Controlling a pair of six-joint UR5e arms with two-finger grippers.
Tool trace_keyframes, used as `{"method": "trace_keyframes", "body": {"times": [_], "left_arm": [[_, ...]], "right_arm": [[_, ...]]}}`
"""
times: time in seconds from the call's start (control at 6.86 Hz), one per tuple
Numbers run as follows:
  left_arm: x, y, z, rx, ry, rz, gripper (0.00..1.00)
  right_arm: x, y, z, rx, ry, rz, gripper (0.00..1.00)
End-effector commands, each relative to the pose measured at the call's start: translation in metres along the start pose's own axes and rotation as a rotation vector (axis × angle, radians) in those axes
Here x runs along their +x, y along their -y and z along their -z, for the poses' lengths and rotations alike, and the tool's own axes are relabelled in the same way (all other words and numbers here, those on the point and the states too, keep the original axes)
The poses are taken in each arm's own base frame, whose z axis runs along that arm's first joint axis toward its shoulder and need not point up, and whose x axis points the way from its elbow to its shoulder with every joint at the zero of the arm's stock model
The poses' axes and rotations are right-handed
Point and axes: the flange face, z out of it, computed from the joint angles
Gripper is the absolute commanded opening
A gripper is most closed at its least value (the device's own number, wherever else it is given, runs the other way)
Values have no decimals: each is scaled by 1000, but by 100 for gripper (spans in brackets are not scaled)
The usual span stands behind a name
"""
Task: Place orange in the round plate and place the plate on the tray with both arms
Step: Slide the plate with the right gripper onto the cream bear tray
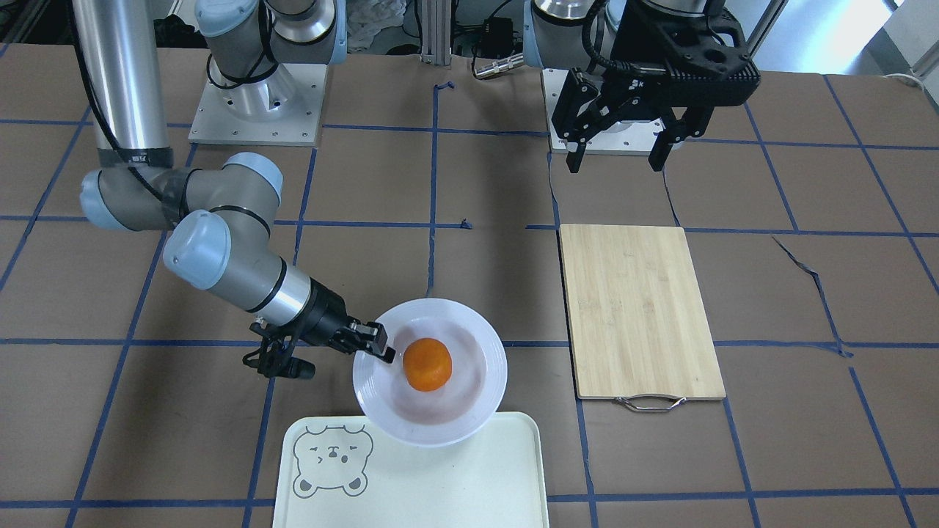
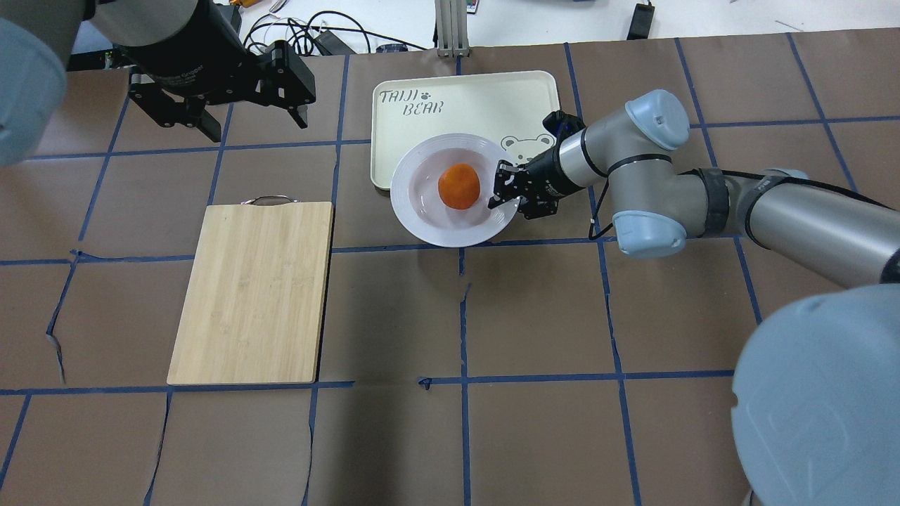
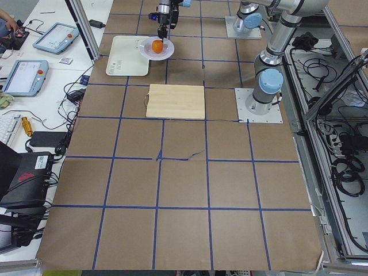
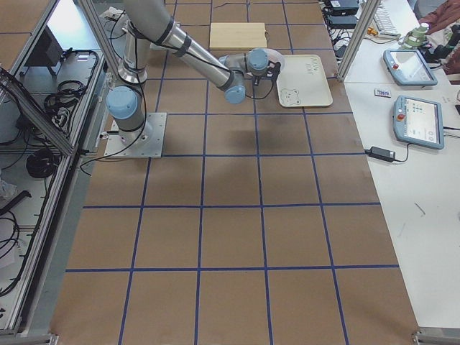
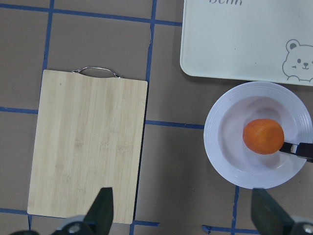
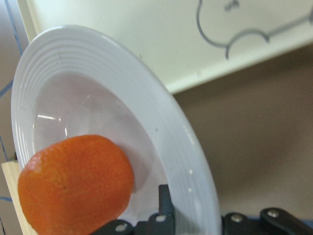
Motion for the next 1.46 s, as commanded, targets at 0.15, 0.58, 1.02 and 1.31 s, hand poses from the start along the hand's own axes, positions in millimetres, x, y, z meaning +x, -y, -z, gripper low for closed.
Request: {"method": "trace_keyframes", "body": {"times": [0.15, 0.58, 1.02, 1.31], "left_arm": [[0, 0, 0, 0, 1, 0, 100], [0, 0, -2, -3, 2, 0, 100], [0, 0, -1, 0, 1, 0, 100], [0, 0, 0, 2, 1, 0, 100]], "right_arm": [[-33, 147, -43, -9, -9, -80, 0], [-34, 153, -38, -10, -42, -93, 19], [-8, 165, -32, 62, -247, 13, 100], [2, 183, 2, 123, -350, 85, 100]]}}
